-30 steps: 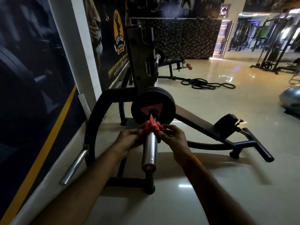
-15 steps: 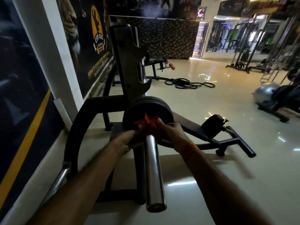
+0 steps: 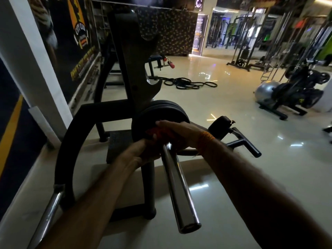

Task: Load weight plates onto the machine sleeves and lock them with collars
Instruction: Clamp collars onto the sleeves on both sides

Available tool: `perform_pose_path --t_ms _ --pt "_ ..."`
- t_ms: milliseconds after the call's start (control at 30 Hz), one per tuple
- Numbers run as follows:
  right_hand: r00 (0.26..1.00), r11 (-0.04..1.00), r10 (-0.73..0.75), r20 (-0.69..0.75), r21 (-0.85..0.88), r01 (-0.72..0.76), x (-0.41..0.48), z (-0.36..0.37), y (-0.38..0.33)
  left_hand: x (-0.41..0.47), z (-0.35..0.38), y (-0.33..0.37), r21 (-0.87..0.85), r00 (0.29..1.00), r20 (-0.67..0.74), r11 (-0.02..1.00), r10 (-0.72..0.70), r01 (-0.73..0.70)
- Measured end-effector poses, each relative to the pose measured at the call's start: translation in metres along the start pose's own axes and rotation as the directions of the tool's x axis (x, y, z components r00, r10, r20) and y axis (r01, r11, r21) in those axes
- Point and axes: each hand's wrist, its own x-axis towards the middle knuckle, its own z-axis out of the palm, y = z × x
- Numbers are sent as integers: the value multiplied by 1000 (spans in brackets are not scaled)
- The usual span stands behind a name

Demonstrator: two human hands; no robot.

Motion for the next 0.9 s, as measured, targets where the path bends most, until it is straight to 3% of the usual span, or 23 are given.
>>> perform_pose_path --t_ms 133,300,500,667,900 --pt "995 987 50 80 146 -62 -1 -9 3 -2 3 1 14 1000 22 1000 21 -21" --pt "970 849 98 221 491 -198 -5 -23 19 -3 7 6 21 999 19 999 26 -26" --pt "951 769 75 298 590 -246 4 -24 34 -2 7 6 20 999 48 1000 12 -13" --pt "975 745 159 158 628 -224 23 -27 60 -2 11 5 -57 999 28 998 -19 21" --pt "980 774 181 78 603 -191 23 -22 61 -3 11 4 -35 1000 0 999 -19 19"
